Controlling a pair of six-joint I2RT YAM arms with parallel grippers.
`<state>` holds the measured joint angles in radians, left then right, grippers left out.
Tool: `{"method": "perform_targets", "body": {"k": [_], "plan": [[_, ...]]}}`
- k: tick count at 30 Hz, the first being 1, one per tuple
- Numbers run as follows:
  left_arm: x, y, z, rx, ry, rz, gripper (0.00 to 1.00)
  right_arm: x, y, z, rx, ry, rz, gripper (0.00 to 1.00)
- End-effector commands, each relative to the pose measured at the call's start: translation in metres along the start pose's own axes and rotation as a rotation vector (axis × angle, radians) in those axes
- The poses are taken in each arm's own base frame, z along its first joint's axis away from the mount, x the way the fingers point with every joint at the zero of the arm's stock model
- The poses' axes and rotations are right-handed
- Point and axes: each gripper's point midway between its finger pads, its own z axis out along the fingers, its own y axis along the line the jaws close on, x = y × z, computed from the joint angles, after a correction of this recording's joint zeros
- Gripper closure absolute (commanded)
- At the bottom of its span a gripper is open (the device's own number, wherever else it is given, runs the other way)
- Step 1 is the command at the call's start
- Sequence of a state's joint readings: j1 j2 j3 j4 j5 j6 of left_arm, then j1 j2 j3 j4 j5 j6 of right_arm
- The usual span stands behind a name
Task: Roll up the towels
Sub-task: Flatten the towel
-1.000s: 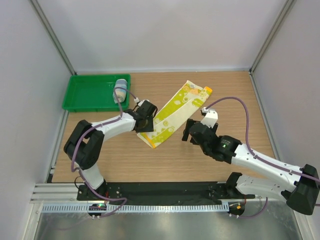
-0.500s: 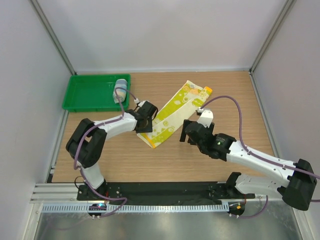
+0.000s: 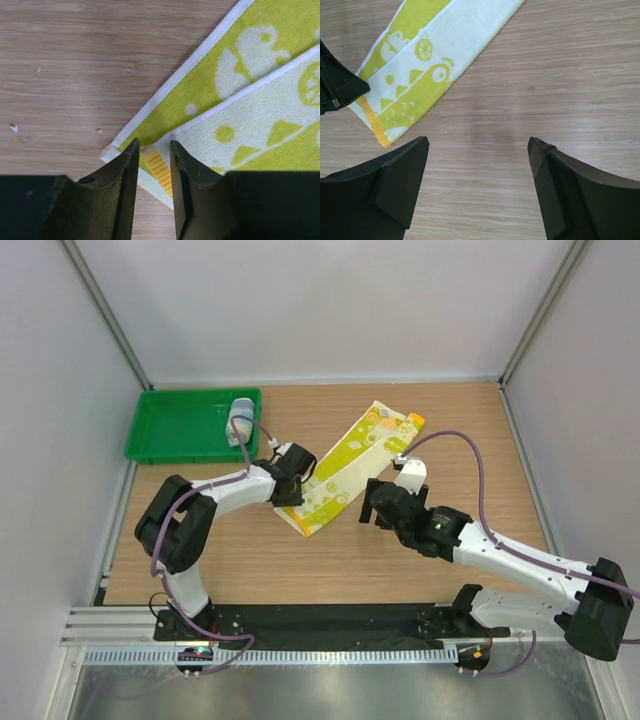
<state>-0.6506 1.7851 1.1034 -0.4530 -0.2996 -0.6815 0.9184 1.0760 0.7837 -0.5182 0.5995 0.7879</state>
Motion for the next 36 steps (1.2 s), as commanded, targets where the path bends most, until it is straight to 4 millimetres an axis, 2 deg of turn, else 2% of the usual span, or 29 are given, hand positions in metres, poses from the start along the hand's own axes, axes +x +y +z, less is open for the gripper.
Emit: {"method": "perform_targets", "body": {"k": [1,10,13,18,22,27,28,30,32,34,35,36], "plan": [[-0.011,-0.002,0.000,-0.007,-0.036,-0.021,0.71,-0.015,0.005,-0.005,-0.012,-0.034,0.042,0.12],[-0.008,-0.004,0.000,0.004,-0.025,-0.024,0.87,-0.019,0.003,-0.008,-0.007,-0.047,0.043,0.12],[-0.008,-0.004,0.000,0.008,-0.026,-0.023,1.00,-0.019,0.002,-0.009,-0.006,-0.050,0.045,0.13],[-0.006,-0.006,-0.002,0.026,-0.022,-0.012,1.00,-0.021,-0.001,-0.009,0.005,-0.056,0.042,0.13],[-0.014,-0.012,-0.011,0.065,-0.047,-0.003,1.00,-0.026,-0.002,-0.012,0.007,-0.068,0.045,0.13],[-0.029,-0.033,-0.043,0.154,-0.100,0.040,1.00,-0.045,-0.007,-0.018,0.032,-0.103,0.033,0.13],[-0.025,-0.045,-0.052,0.183,-0.111,0.087,1.00,-0.054,-0.005,-0.021,0.026,-0.117,0.042,0.12],[-0.028,-0.062,-0.072,0.232,-0.153,0.137,1.00,-0.067,-0.016,-0.024,0.055,-0.134,0.042,0.13],[-0.018,-0.085,-0.094,0.278,-0.189,0.220,1.00,-0.085,-0.023,-0.033,0.066,-0.164,0.062,0.12],[-0.009,-0.097,-0.111,0.300,-0.213,0.274,1.00,-0.104,-0.039,-0.038,0.098,-0.189,0.090,0.12],[0.011,-0.113,-0.123,0.334,-0.215,0.345,1.00,-0.111,-0.045,-0.041,0.108,-0.200,0.102,0.12],[0.022,-0.117,-0.130,0.345,-0.219,0.378,1.00,-0.119,-0.055,-0.041,0.133,-0.210,0.118,0.12]]}}
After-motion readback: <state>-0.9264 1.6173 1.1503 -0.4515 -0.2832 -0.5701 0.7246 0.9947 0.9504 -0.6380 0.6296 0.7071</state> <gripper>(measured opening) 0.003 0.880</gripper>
